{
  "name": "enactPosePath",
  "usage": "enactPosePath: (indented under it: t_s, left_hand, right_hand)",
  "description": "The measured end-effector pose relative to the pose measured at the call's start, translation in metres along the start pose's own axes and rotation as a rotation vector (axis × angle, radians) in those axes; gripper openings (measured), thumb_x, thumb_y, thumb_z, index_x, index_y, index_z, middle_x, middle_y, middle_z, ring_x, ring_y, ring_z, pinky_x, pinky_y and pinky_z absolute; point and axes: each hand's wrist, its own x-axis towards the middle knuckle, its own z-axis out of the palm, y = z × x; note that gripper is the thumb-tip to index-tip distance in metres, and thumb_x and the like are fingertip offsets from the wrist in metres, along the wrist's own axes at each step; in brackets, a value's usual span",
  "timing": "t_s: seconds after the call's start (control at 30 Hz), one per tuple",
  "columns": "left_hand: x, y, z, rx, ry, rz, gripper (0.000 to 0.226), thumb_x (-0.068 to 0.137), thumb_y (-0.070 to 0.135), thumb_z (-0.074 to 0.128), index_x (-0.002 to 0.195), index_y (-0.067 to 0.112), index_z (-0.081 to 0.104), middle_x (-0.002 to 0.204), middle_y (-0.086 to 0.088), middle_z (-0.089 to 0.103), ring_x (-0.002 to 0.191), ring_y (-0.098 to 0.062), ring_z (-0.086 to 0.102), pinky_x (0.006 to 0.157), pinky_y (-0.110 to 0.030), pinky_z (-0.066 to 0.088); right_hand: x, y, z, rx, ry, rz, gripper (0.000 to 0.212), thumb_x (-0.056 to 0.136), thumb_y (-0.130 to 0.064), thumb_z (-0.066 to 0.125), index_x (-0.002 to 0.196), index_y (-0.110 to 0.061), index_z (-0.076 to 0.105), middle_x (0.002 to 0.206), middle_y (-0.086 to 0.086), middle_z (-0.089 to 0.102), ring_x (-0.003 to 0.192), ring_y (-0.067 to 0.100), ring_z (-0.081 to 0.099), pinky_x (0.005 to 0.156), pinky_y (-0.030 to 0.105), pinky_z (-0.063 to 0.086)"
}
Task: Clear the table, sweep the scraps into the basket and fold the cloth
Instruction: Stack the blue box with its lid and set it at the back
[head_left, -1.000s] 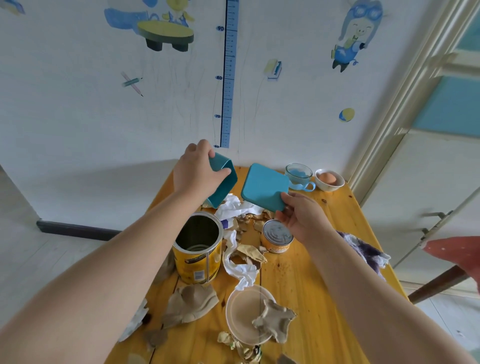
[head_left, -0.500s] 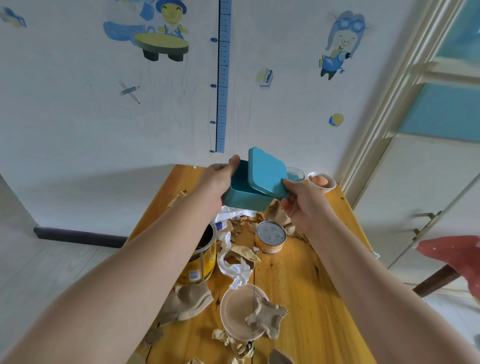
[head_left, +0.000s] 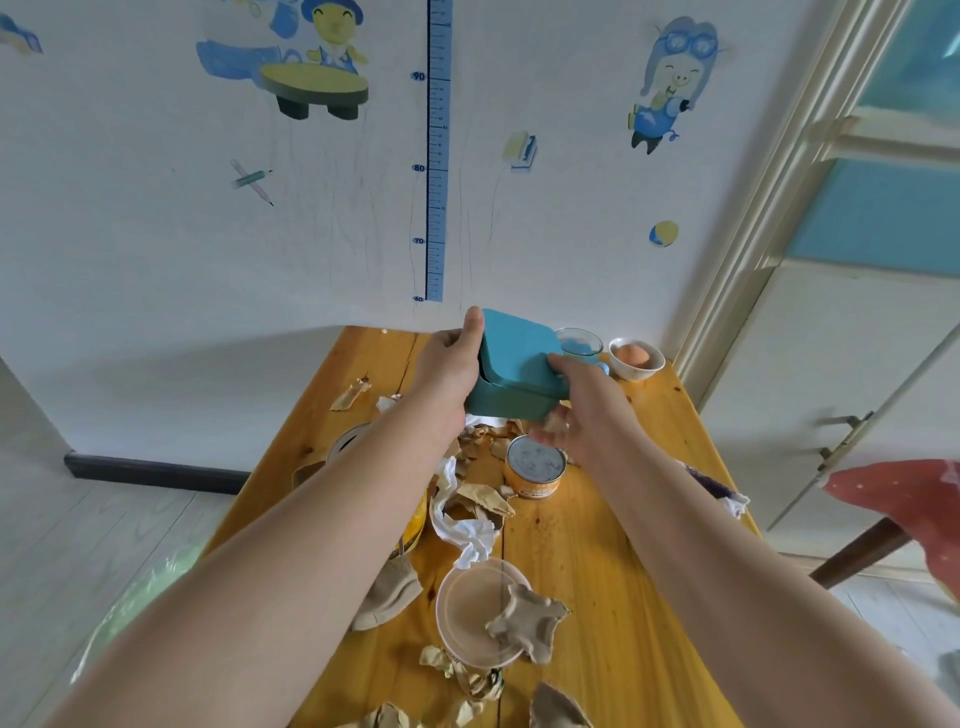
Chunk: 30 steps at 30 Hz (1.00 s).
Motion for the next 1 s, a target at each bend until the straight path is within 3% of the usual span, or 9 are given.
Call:
enactPosePath:
  t_s: [0.1, 0.17, 0.27, 0.37, 0.47, 0.57, 0.67, 0.83, 1.0]
  left_hand:
    - [0.001, -0.004, 0.006, 0.063, 0.026, 0.053, 0.044, 0.093, 0.054, 0.031, 0.098, 0.015, 0.05, 0.093, -0.006, 0.057, 0.087, -0.02, 0.057, 0.077, -0.036, 0.051]
    - [0.001, -0.006, 0.01, 0.06, 0.054, 0.064, 0.049, 0.094, 0.054, 0.024, 0.108, 0.014, 0.049, 0.092, -0.005, 0.054, 0.085, -0.018, 0.055, 0.071, -0.031, 0.047]
    - [-0.002, -0.007, 0.015, -0.016, 0.04, 0.002, 0.052, 0.095, 0.053, 0.018, 0.117, 0.016, 0.046, 0.096, -0.006, 0.054, 0.094, -0.021, 0.055, 0.08, -0.034, 0.048]
    - [-0.003, -0.006, 0.015, -0.06, -0.082, -0.06, 0.051, 0.091, 0.061, 0.025, 0.099, 0.019, 0.052, 0.099, -0.01, 0.06, 0.096, -0.025, 0.06, 0.092, -0.042, 0.051]
    - [-0.001, -0.009, 0.014, 0.044, -0.088, -0.049, 0.045, 0.089, 0.061, 0.034, 0.092, 0.02, 0.052, 0.107, -0.015, 0.062, 0.099, -0.03, 0.063, 0.091, -0.05, 0.051]
    - [0.0, -0.011, 0.014, 0.099, -0.042, 0.024, 0.035, 0.093, 0.051, 0.032, 0.08, 0.022, 0.049, 0.103, -0.015, 0.061, 0.101, -0.032, 0.061, 0.09, -0.05, 0.051]
    - [0.0, -0.01, 0.015, 0.042, -0.035, 0.07, 0.029, 0.096, 0.042, 0.034, 0.089, 0.021, 0.051, 0.098, -0.01, 0.06, 0.099, -0.03, 0.061, 0.087, -0.049, 0.051]
    - [0.002, -0.012, 0.019, 0.04, -0.037, 0.137, 0.017, 0.097, 0.034, 0.038, 0.107, 0.023, 0.046, 0.103, -0.005, 0.054, 0.1, -0.026, 0.055, 0.086, -0.044, 0.05]
    - [0.006, -0.016, 0.023, 0.072, -0.041, 0.154, 0.019, 0.097, 0.032, 0.037, 0.112, 0.028, 0.048, 0.11, -0.005, 0.052, 0.105, -0.028, 0.053, 0.088, -0.047, 0.049]
  right_hand:
    - [-0.001, 0.005, 0.003, -0.053, -0.067, -0.021, 0.029, 0.096, -0.028, 0.045, 0.124, -0.026, 0.04, 0.12, 0.006, 0.049, 0.112, 0.03, 0.051, 0.077, 0.058, 0.053]
    - [-0.002, 0.007, 0.005, -0.105, -0.102, -0.058, 0.037, 0.098, -0.03, 0.038, 0.135, -0.031, 0.034, 0.121, 0.006, 0.047, 0.111, 0.029, 0.052, 0.075, 0.053, 0.056]
    - [-0.002, 0.007, 0.005, -0.121, -0.134, -0.09, 0.041, 0.098, -0.03, 0.037, 0.139, -0.034, 0.031, 0.12, 0.006, 0.049, 0.108, 0.027, 0.055, 0.079, 0.046, 0.056]
    - [0.0, 0.006, 0.004, -0.187, -0.11, -0.166, 0.042, 0.098, -0.029, 0.038, 0.139, -0.031, 0.031, 0.123, 0.006, 0.051, 0.107, 0.024, 0.055, 0.079, 0.041, 0.054]
    - [0.002, 0.006, 0.002, -0.248, -0.079, -0.234, 0.043, 0.097, -0.026, 0.038, 0.14, -0.029, 0.031, 0.123, 0.005, 0.051, 0.107, 0.023, 0.056, 0.085, 0.044, 0.055]
    - [0.001, 0.004, -0.001, -0.21, -0.101, -0.195, 0.04, 0.097, -0.028, 0.039, 0.136, -0.033, 0.036, 0.116, 0.004, 0.052, 0.105, 0.024, 0.055, 0.07, 0.038, 0.056]
    - [0.002, 0.005, -0.003, -0.238, -0.095, -0.207, 0.037, 0.097, -0.039, 0.034, 0.133, -0.033, 0.038, 0.104, 0.001, 0.051, 0.099, 0.022, 0.055, 0.058, 0.031, 0.051]
    - [0.007, 0.009, -0.005, -0.095, -0.081, -0.185, 0.024, 0.098, -0.039, 0.03, 0.115, -0.031, 0.046, 0.097, 0.001, 0.055, 0.098, 0.022, 0.057, 0.06, 0.031, 0.05]
    - [0.014, 0.012, -0.005, -0.024, -0.073, -0.217, 0.037, 0.099, -0.029, 0.031, 0.134, -0.031, 0.043, 0.112, 0.002, 0.055, 0.103, 0.023, 0.057, 0.063, 0.032, 0.051]
